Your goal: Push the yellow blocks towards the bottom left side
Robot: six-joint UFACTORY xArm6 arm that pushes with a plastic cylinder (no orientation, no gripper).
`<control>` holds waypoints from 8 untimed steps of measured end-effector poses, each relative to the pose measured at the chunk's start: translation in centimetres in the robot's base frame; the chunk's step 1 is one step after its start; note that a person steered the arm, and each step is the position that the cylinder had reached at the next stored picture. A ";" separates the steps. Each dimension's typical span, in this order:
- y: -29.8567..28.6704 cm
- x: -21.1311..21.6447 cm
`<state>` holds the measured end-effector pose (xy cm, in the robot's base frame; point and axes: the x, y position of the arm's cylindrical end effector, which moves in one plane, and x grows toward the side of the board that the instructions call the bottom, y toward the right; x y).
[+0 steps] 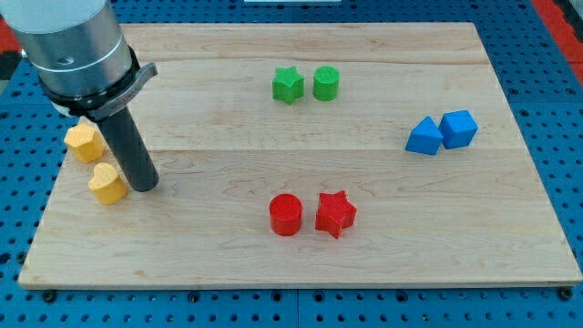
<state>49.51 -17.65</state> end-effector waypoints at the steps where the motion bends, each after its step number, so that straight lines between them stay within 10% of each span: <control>1: 0.3 -7.9; 3: -8.5 -10.4; 8: -4.6 -1.8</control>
